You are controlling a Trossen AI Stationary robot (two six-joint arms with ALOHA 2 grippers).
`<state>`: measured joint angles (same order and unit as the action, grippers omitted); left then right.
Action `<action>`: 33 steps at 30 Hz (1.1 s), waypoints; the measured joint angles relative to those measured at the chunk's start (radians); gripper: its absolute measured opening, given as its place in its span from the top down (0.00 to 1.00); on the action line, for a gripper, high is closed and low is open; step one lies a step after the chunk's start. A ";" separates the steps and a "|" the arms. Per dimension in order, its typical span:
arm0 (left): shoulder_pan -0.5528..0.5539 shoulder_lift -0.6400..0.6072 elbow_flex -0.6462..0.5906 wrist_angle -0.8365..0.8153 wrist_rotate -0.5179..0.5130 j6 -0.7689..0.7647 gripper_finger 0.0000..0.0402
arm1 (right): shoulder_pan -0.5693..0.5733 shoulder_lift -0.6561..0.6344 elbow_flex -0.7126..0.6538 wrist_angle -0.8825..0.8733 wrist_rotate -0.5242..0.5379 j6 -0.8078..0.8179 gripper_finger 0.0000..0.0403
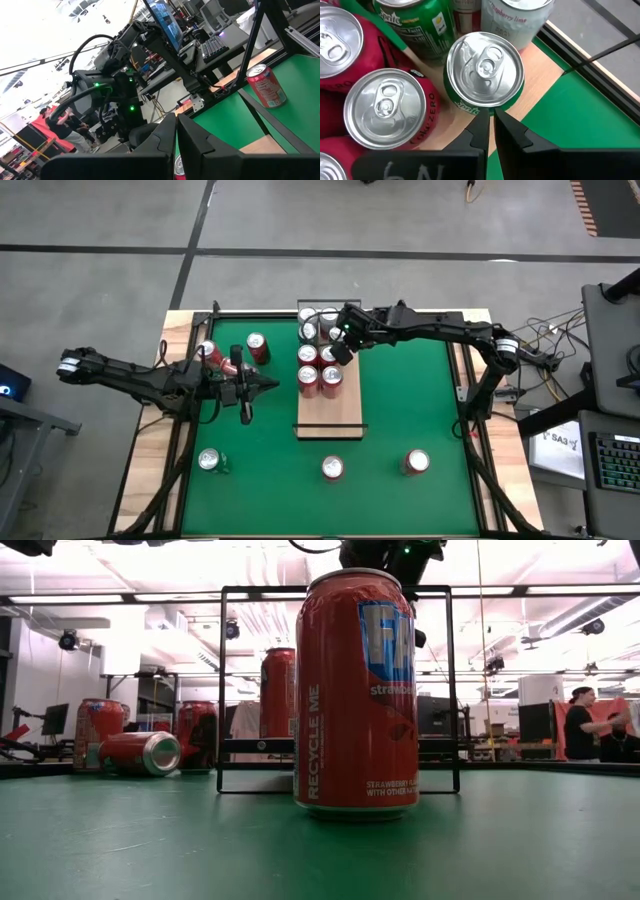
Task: Place canned beverage on shelf
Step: Put the green soda can on the shelf and aligned with the other green soda can
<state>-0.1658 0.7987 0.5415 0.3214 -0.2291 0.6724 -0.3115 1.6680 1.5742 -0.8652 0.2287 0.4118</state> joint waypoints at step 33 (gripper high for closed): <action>0.000 0.000 0.000 0.000 0.000 0.003 1.00 | -0.038 0.004 -0.026 0.044 0.026 -0.003 0.96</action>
<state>-0.1658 0.7986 0.5415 0.3211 -0.2291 0.6749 -0.3498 1.6722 1.5484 -0.8214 0.2550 0.4088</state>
